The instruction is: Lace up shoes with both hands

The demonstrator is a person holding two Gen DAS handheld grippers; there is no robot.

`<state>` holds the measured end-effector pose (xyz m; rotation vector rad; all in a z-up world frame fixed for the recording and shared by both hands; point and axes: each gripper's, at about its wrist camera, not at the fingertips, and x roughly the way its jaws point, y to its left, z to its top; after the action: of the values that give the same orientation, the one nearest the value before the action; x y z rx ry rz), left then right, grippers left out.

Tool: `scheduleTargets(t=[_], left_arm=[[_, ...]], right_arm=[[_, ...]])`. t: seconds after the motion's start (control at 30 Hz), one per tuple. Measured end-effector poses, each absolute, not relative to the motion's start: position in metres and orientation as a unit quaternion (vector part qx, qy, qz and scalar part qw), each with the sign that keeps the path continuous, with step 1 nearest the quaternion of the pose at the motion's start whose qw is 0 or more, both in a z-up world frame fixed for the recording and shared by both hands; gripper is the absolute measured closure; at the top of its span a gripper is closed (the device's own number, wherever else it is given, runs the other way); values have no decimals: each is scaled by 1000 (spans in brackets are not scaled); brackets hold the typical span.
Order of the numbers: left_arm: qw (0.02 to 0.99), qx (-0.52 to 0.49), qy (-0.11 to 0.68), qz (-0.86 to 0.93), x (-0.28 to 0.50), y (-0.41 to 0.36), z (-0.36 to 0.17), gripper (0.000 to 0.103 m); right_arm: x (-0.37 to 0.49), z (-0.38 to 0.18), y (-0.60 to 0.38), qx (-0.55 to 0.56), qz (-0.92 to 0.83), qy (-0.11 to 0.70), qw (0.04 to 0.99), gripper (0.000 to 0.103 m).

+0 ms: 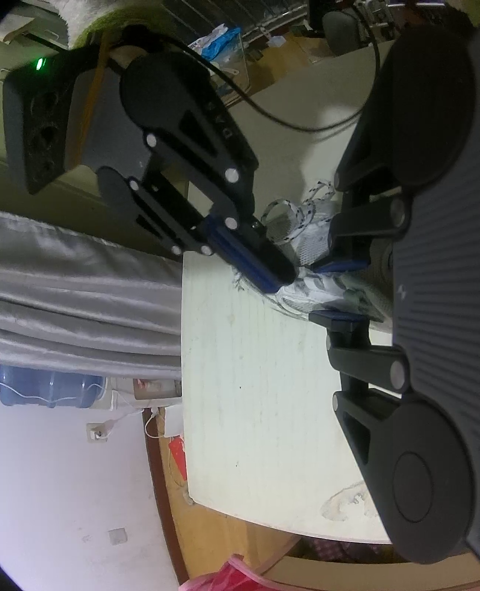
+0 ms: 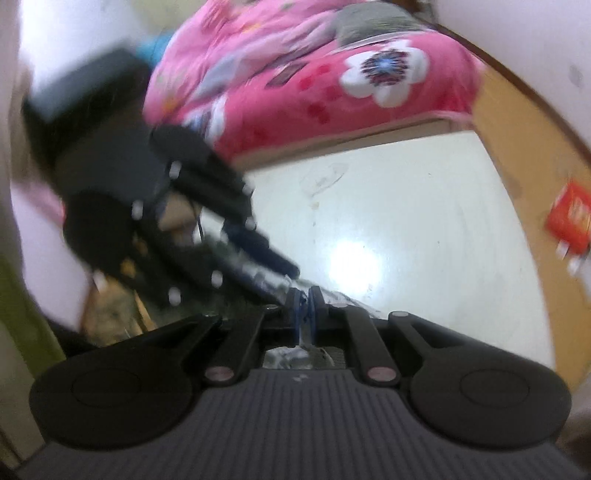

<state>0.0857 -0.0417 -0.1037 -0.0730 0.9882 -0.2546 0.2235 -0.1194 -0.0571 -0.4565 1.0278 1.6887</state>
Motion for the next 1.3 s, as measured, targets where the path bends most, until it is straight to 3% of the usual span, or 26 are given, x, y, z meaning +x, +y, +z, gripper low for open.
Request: scheduleTargets(t=[0.1, 0.47, 0.67, 0.83, 1.0, 1.13, 1.3], left_arm=[[871, -28, 475, -122, 87, -44, -103, 81], [871, -41, 475, -114, 86, -38, -100, 81], [870, -63, 475, -116, 88, -29, -102, 81], [870, -63, 474, -120, 87, -22, -103, 81], [870, -60, 473, -123, 85, -16, -105, 81], [870, -59, 473, -125, 85, -10, -107, 81], [871, -61, 472, -123, 80, -24, -103, 81]], right_arm=[[212, -51, -120, -220, 725, 384, 528, 98], [200, -51, -118, -261, 727, 353, 527, 98], [215, -52, -117, -217, 710, 398, 539, 97], [215, -44, -125, -238, 710, 381, 542, 81], [210, -46, -125, -288, 712, 362, 528, 81], [210, -48, -122, -287, 714, 372, 520, 84], [211, -51, -120, -285, 716, 383, 510, 100]])
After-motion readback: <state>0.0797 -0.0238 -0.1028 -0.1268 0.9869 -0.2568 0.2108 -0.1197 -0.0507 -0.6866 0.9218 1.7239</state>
